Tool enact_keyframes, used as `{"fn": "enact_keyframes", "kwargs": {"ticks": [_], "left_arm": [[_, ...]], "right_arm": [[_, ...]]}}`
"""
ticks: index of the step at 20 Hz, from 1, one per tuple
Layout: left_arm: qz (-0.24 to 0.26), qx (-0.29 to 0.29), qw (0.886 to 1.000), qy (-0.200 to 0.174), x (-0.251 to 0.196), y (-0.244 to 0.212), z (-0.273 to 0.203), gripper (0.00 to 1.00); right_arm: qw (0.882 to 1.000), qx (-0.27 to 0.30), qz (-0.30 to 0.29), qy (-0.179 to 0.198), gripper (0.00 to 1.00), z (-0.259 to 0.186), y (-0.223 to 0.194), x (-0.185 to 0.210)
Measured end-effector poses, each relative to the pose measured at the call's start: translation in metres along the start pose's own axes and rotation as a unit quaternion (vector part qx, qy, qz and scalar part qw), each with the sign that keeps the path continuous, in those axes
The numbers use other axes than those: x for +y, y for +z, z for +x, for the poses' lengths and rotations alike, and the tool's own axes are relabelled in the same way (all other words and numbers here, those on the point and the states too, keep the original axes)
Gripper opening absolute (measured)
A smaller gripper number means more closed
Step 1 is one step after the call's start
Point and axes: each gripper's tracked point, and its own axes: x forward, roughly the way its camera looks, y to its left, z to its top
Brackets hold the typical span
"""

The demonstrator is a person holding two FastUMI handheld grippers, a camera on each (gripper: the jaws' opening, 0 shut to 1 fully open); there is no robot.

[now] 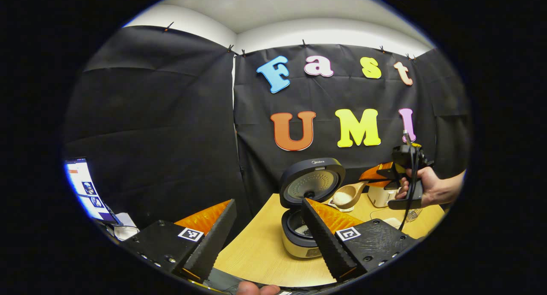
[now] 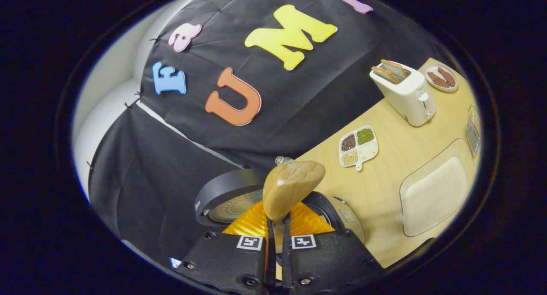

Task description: Close the left gripper, press the button to open the rice cooker; take a wooden spoon from the chopstick holder with the right hand, scoop a spoonful of rice and pour it into the rice cooker, then put the wooden spoon back into the chopstick holder.

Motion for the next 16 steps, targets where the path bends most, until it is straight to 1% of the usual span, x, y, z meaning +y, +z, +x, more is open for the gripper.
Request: {"fn": "enact_keyframes", "kwargs": {"ticks": [5, 10, 14, 16], "left_arm": [[-0.01, -0.002, 1.0, -0.012, 0.01, -0.003, 0.002, 0.97], [-0.016, 0.006, 1.0, -0.015, 0.019, -0.01, 0.003, 0.97], [-0.024, 0.009, 1.0, -0.008, 0.027, -0.013, 0.003, 0.97], [-0.031, 0.015, 0.999, -0.003, 0.031, -0.016, 0.002, 0.97]], "right_arm": [[0.997, -0.001, -0.071, -0.041, 0.11, 0.02, -0.017, 0.003], [0.99, 0.0, -0.125, -0.059, 0.11, 0.034, -0.027, 0.003], [0.986, -0.006, -0.149, -0.068, 0.11, 0.037, -0.031, 0.002], [0.984, -0.002, -0.158, -0.079, 0.11, 0.04, -0.034, -0.001]]}}
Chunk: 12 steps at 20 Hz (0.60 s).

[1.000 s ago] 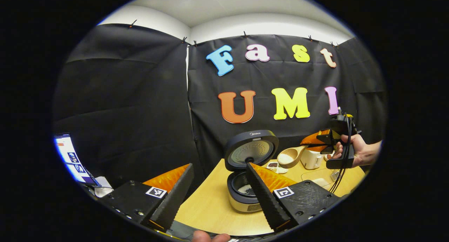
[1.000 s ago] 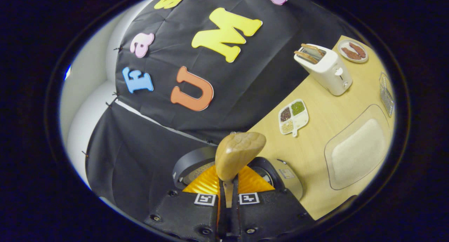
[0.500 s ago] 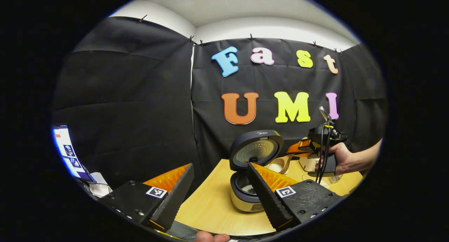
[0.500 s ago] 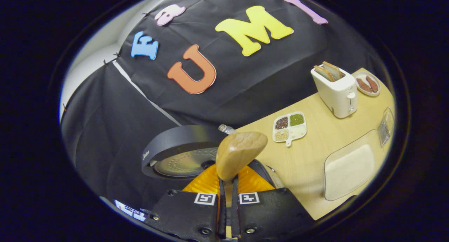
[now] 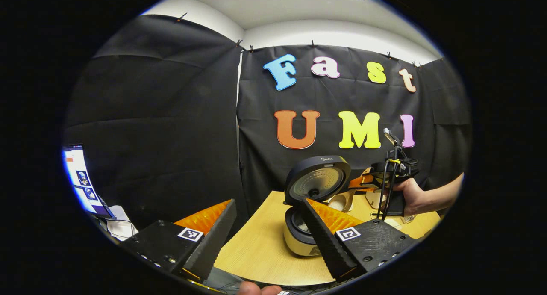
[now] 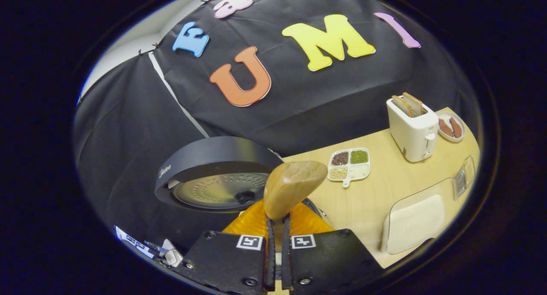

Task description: Close the left gripper, press the button to open the rice cooker; take a wooden spoon from the chopstick holder with the right hand, scoop a spoonful of rice and pour it into the rice cooker, then put the wooden spoon back into the chopstick holder.

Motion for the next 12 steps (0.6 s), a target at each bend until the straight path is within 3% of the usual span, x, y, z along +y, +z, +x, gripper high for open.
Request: {"fn": "enact_keyframes", "kwargs": {"ticks": [5, 12], "left_arm": [[-0.015, -0.002, 1.0, 0.004, 0.003, -0.001, -0.001, 0.97], [-0.015, 0.002, 1.0, -0.006, -0.001, -0.004, -0.002, 0.95]], "right_arm": [[0.999, -0.004, -0.032, -0.016, 0.11, 0.005, -0.002, 0.0], [0.991, -0.019, -0.129, -0.031, 0.11, 0.002, -0.001, 0.015]]}}
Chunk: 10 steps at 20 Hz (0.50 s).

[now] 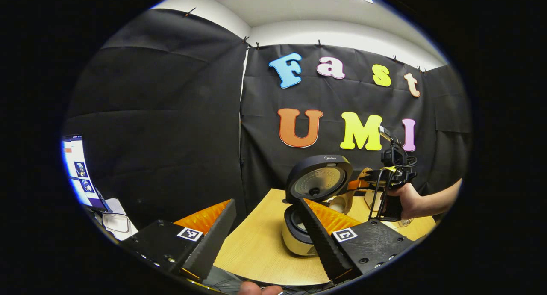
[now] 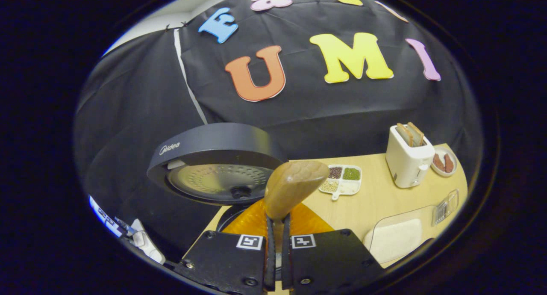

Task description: Close the left gripper, press the button to open the rice cooker; take a wooden spoon from the chopstick holder with the right hand, scoop a spoonful of rice and pour it into the rice cooker, then put the wooden spoon back into the chopstick holder.

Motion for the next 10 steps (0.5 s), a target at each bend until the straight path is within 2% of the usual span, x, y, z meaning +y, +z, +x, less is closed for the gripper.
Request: {"fn": "enact_keyframes", "kwargs": {"ticks": [6, 10], "left_arm": [[-0.003, -0.004, 1.0, 0.0, 0.003, 0.003, 0.001, 0.95], [-0.007, -0.003, 1.0, 0.002, 0.004, 0.004, -0.001, 0.95]], "right_arm": [[0.996, -0.028, -0.086, -0.002, 0.11, -0.004, 0.005, 0.019], [0.984, -0.055, -0.167, -0.004, 0.11, -0.009, 0.009, 0.033]]}}
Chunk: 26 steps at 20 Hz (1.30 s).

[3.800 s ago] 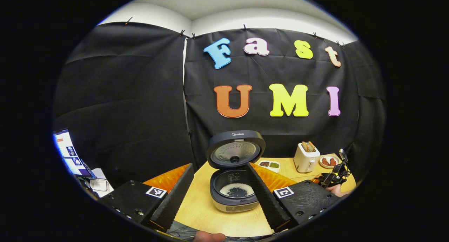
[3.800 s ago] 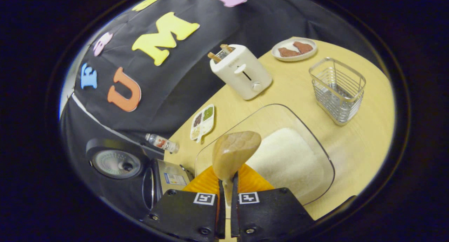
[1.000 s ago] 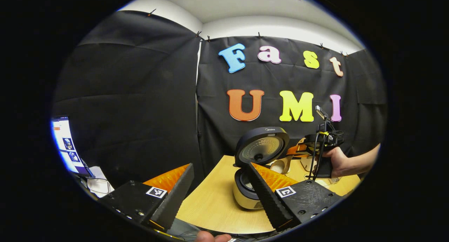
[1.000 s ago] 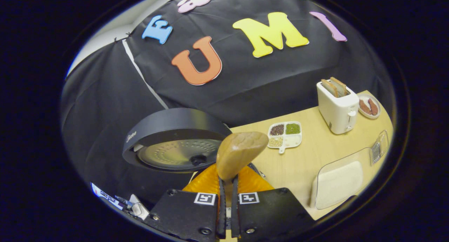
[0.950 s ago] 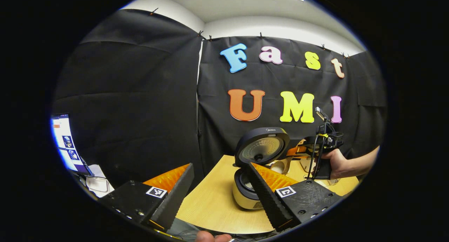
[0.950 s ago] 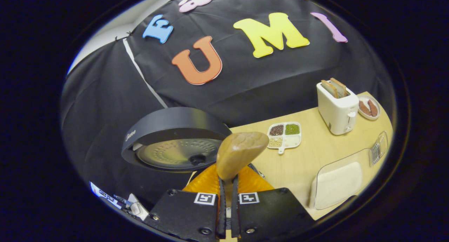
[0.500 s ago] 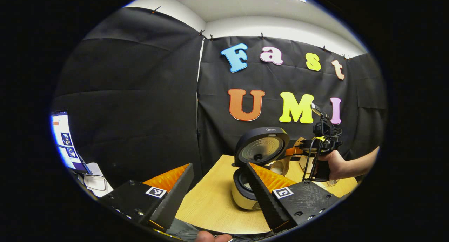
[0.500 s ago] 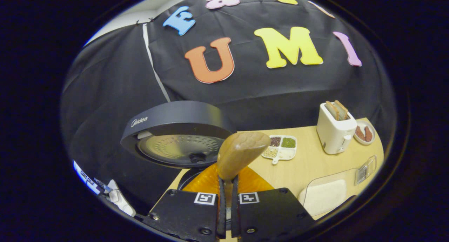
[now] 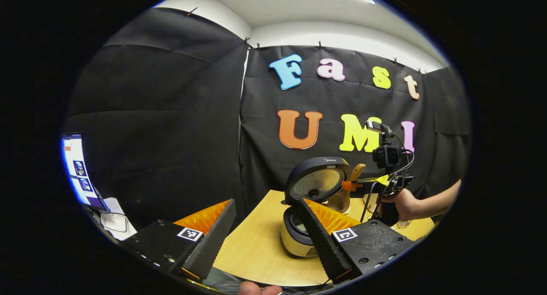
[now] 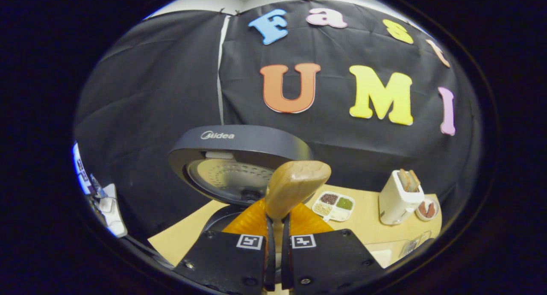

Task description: Close the left gripper, press the button to open the rice cooker; take a wooden spoon from the chopstick holder with the right hand, scoop a spoonful of rice and pour it into the rice cooker, then put the wooden spoon back into the chopstick holder.

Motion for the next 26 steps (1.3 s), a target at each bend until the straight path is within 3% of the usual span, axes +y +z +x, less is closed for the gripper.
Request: {"fn": "enact_keyframes", "kwargs": {"ticks": [6, 13, 20, 26], "left_arm": [[-0.004, 0.001, 1.0, 0.004, 0.003, -0.002, -0.003, 0.95], [-0.012, -0.003, 1.0, 0.003, -0.004, -0.001, -0.009, 0.95], [-0.007, -0.006, 1.0, -0.026, -0.035, 0.004, -0.013, 0.95], [-0.004, -0.007, 0.998, -0.055, -0.08, 0.013, -0.012, 0.95]], "right_arm": [[0.993, -0.042, -0.11, 0.002, 0.11, -0.008, 0.011, 0.02], [0.991, -0.049, -0.122, 0.007, 0.11, -0.019, 0.015, 0.023], [0.997, -0.065, -0.034, 0.015, 0.11, -0.053, 0.041, 0.001], [0.991, -0.063, 0.11, 0.038, 0.11, -0.097, 0.056, -0.047]]}}
